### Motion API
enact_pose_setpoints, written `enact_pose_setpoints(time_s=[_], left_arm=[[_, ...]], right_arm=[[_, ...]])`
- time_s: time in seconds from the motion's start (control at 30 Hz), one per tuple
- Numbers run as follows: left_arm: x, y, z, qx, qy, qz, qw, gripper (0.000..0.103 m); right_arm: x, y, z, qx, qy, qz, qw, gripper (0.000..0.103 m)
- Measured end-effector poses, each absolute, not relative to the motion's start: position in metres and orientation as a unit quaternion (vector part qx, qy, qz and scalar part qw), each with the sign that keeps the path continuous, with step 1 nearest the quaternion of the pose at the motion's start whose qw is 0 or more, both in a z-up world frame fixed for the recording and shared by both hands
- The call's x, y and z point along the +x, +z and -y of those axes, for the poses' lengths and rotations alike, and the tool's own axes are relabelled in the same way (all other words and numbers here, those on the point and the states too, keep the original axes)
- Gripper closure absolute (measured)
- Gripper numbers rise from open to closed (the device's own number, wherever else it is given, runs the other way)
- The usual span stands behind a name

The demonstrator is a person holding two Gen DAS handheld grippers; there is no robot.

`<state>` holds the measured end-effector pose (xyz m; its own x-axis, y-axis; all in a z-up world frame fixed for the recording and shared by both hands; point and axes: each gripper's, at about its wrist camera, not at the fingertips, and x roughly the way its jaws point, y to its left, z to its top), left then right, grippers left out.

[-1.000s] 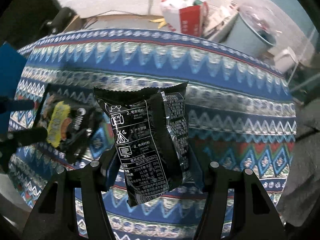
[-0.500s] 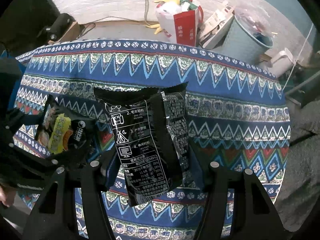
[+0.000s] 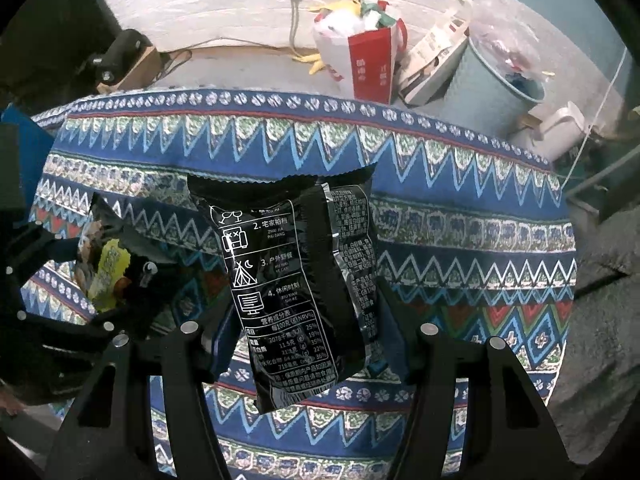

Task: Organize snacks
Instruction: 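Grasp the black snack bag with the right gripper while the left grasps the black-and-yellow bag, then carry both black snack bags over the box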

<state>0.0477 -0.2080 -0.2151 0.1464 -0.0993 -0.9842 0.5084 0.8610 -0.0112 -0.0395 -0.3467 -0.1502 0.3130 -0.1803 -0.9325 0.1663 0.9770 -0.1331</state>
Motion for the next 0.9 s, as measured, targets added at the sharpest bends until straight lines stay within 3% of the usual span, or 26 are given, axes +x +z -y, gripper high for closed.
enact_pose_setpoints(time_s=[0.37,0.9], left_arm=[[0.032,-0.144,0.171,0.158,-0.203,-0.571,0.78,0.031],[0.013,-0.095,0.083,0.125,-0.178,-0.537,0.815,0.031]], right_arm=[[-0.032,-0.119,0.326,-0.016,-0.093,-0.548,0.831,0.043],[-0.018,-0.069,0.247,-0.044,-0.043,-0.506,0.86,0.043]])
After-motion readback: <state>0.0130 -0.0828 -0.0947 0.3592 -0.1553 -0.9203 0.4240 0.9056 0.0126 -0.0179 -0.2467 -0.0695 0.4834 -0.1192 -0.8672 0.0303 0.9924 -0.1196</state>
